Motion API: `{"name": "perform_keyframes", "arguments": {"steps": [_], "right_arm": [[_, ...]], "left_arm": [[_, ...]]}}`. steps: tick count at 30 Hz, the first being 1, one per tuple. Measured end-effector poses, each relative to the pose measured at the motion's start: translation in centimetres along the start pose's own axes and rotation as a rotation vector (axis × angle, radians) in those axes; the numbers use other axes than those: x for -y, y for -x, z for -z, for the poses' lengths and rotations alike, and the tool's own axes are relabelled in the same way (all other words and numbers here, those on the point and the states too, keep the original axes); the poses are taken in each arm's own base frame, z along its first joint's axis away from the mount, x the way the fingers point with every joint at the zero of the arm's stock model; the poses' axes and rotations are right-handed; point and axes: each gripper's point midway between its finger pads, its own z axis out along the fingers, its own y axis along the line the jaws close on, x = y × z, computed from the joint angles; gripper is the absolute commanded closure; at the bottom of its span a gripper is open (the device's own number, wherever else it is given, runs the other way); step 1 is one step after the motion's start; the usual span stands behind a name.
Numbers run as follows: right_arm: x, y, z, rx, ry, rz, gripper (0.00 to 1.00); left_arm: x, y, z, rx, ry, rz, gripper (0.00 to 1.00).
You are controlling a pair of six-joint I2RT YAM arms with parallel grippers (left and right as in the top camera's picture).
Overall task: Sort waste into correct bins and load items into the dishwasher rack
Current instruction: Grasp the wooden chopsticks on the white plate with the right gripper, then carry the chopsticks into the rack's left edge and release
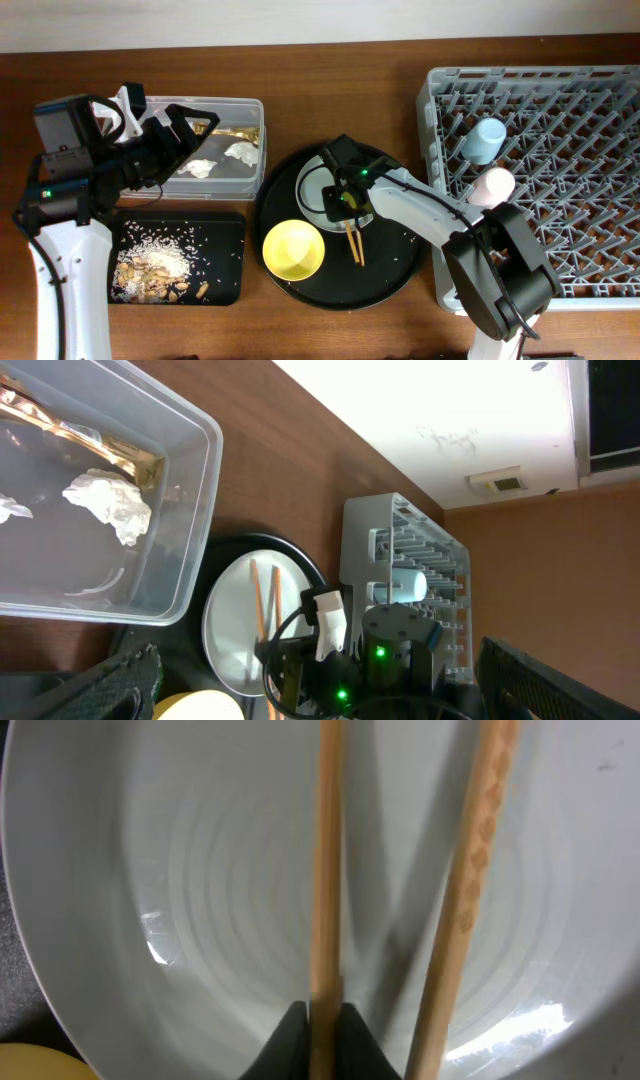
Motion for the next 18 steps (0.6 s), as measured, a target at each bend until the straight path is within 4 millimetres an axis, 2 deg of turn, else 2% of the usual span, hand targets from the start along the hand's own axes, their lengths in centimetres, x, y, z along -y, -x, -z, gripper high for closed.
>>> {"name": "perform_keyframes", "arguments": {"steps": [6,8,10,12,15,18], "right_arm": [[0.0,0.1,0.1,-0.002,-0.001,0.001,0.96],[0.0,-0.1,0.5,-0.023,-0.009,0.000,0.96],[-0.2,0.3,1.8,-0.032,-0.013,0.000,0.96],[-0.8,1.4,4.0,-0.012,-0.005,0.010,0.96],[-1.4,2.6,8.6,0.025,0.005,0.057,0.96],[0.0,2.8,13.6,0.055,-0.042,0.072,0.96]], "left_arm": [[0.0,0.0,0.0,0.000,0.000,0.000,0.01],[0.0,0.0,0.0,0.000,0.000,0.000,0.01],[0.0,0.0,0.0,0.000,0.000,0.000,0.01],[0.0,0.0,0.0,0.000,0.000,0.001,0.01],[0.0,0.0,0.0,0.000,0.000,0.000,0.01],[0.0,0.0,0.0,0.000,0.000,0.000,0.01]]}}
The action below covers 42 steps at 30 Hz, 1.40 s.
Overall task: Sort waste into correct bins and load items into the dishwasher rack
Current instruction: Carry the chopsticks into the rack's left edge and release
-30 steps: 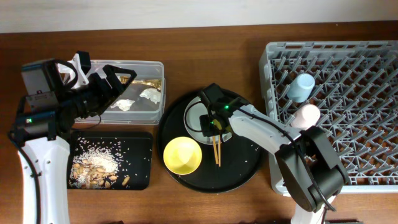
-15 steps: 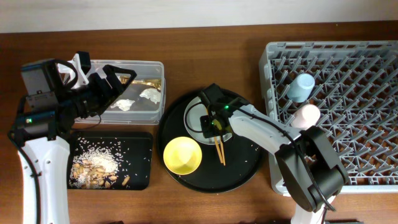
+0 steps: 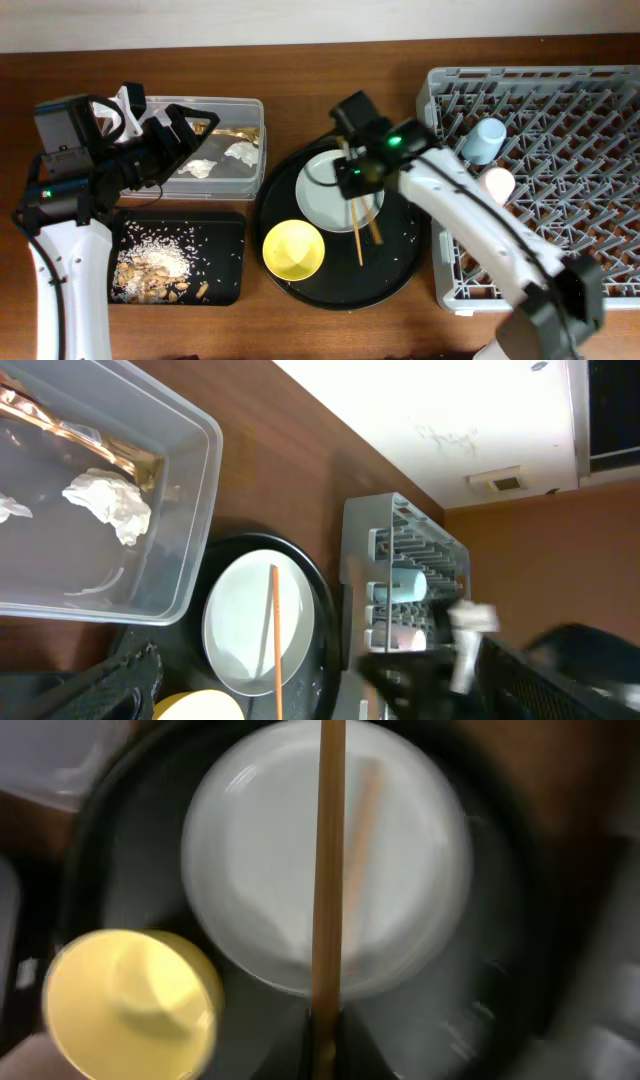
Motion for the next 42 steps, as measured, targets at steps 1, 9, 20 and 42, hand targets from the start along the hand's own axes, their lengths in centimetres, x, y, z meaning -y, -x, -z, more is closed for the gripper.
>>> {"name": "perform_keyframes", "arguments": {"steps": [1,9,20,42], "right_arm": [[1.6,0.1,1.7,0.016,-0.040,-0.019,0.96],[13.3,-1.3,3.7,-0.045,-0.213,-0.259,0.96],[20.3,-3.2,2.1,-0.074,-0.276,-0.354,0.96],[20.7,-3.2,-0.7,-0.063,-0.272,-0.237,0.62]], "left_arm": [[0.0,0.0,0.0,0.000,0.000,0.000,0.01],[0.0,0.0,0.0,0.000,0.000,0.000,0.01],[0.0,0.0,0.0,0.000,0.000,0.000,0.00],[0.0,0.0,0.0,0.000,0.000,0.000,0.01]]}}
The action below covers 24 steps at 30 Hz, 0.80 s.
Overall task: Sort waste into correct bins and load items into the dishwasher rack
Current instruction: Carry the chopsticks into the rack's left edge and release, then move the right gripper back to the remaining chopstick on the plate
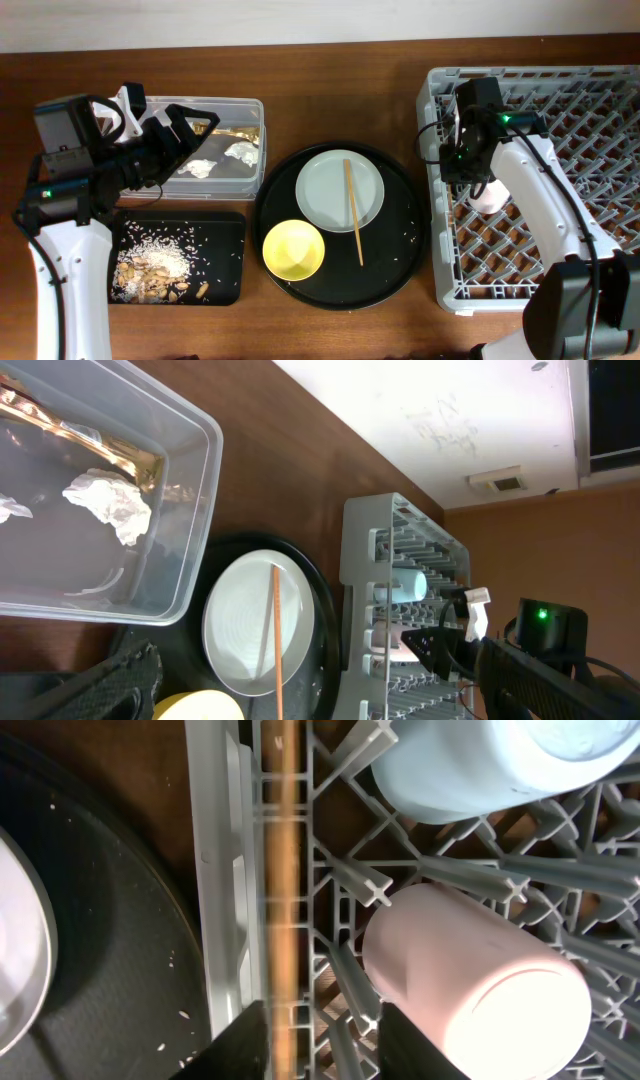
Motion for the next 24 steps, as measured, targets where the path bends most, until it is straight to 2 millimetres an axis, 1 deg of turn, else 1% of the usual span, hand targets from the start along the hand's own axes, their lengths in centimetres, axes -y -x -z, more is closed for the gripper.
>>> {"name": "perform_keyframes", "arguments": {"steps": [2,5,6,8,12,14,16,18,20,22,24], "right_arm": [[0.0,0.0,0.0,0.000,0.000,0.002,0.61],[0.0,0.0,0.0,-0.001,0.002,0.000,0.53],[-0.3,0.0,0.0,-0.002,0.018,0.002,0.50],[-1.4,-0.1,0.1,-0.007,0.079,0.001,0.48],[-5.1,-0.7,0.8,-0.035,0.304,0.000,0.48],[-7.7,-1.2,1.8,-0.061,0.463,-0.002,0.49],[-9.7,-1.5,3.0,-0.080,0.596,-0.005,0.56],[-11.4,-1.8,4.2,-0.095,0.701,0.002,0.56],[-12.8,-2.2,4.8,-0.104,0.745,0.025,0.59],[-15.4,-3.0,5.5,-0.113,0.775,0.100,0.65],[-16.8,-3.7,5.6,-0.122,0.768,0.134,0.66]], "left_arm": [[0.0,0.0,0.0,0.000,0.000,0.000,0.01],[0.0,0.0,0.0,0.000,0.000,0.000,0.01],[0.0,0.0,0.0,0.000,0.000,0.000,0.01],[0.0,0.0,0.0,0.000,0.000,0.000,0.01],[0.0,0.0,0.0,0.000,0.000,0.000,0.01],[0.0,0.0,0.0,0.000,0.000,0.000,0.00],[0.0,0.0,0.0,0.000,0.000,0.000,0.01],[0.0,0.0,0.0,0.000,0.000,0.000,0.01],[0.0,0.0,0.0,0.000,0.000,0.000,0.01],[0.0,0.0,0.0,0.000,0.000,0.000,0.01],[0.0,0.0,0.0,0.000,0.000,0.000,0.01]]}}
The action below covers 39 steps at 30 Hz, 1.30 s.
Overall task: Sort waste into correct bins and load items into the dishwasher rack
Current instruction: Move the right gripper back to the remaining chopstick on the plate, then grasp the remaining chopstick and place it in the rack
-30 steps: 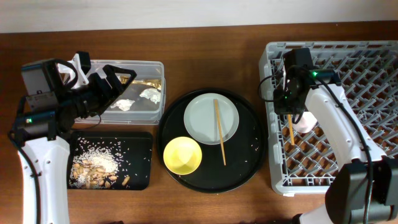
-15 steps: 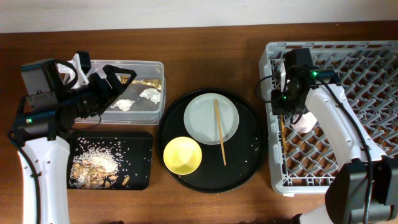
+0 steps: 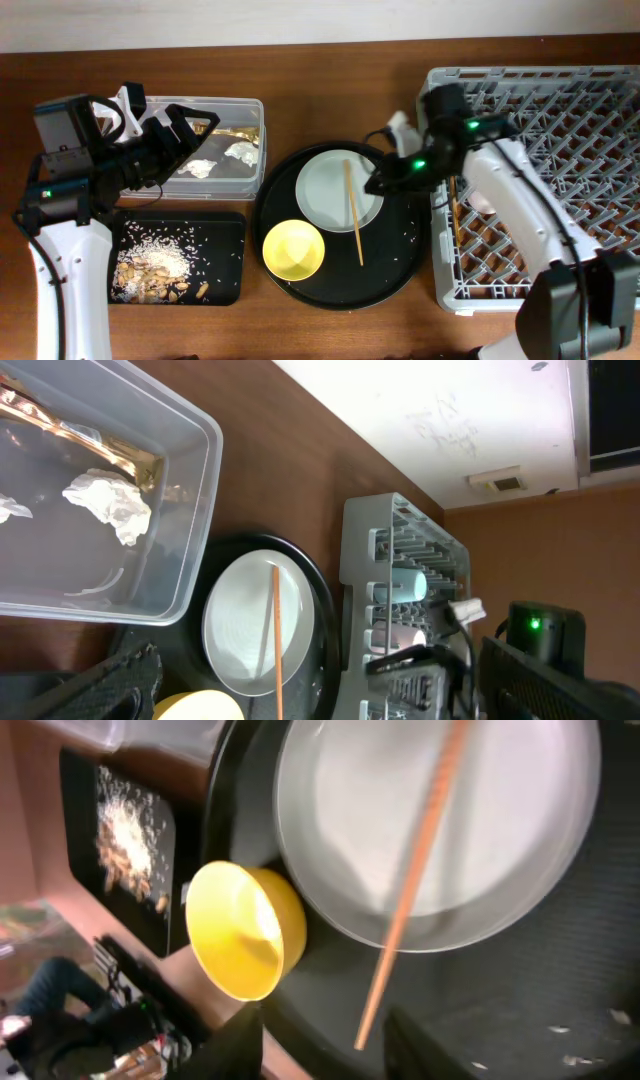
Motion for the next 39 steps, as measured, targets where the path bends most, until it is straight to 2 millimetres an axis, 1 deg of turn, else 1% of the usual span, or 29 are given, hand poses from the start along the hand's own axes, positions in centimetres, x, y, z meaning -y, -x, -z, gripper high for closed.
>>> {"name": "perform_keyframes", "arguments": {"steps": [4,10,15,17,20,22,25,28,33,36,39], "right_arm": [[-1.0,-0.7,-1.8,-0.022,-0.107,0.006,0.66],[-1.1,-0.1,-3.7,0.053,-0.305,-0.008,0.66],[-1.1,0.0,-5.5,0.114,-0.400,0.042,0.66],[-0.6,0.1,-6.5,0.146,-0.422,0.056,0.66],[1.0,-0.2,-8.0,0.171,-0.443,0.059,0.66],[1.9,-0.4,-8.7,0.188,-0.448,0.059,0.66],[2.7,-0.5,-9.5,0.213,-0.446,0.064,0.65],[3.4,-0.9,-10.2,0.221,-0.449,0.063,0.66],[4.1,-1.3,-10.6,0.230,-0.459,0.063,0.65],[4.4,-1.1,-10.6,0.249,-0.466,0.067,0.66],[4.2,-0.6,-10.6,0.270,-0.461,0.072,0.66]], "left_arm": [[0.0,0.0,0.0,0.000,0.000,0.000,0.01],[0.0,0.0,0.0,0.000,0.000,0.000,0.01],[0.0,0.0,0.0,0.000,0.000,0.000,0.01],[0.0,0.0,0.0,0.000,0.000,0.000,0.01],[0.0,0.0,0.0,0.000,0.000,0.000,0.01],[0.0,0.0,0.0,0.000,0.000,0.000,0.01],[0.0,0.0,0.0,0.000,0.000,0.000,0.01],[0.0,0.0,0.0,0.000,0.000,0.000,0.01],[0.0,0.0,0.0,0.000,0.000,0.000,0.01],[0.0,0.0,0.0,0.000,0.000,0.000,0.01],[0.0,0.0,0.0,0.000,0.000,0.000,0.01]]}}
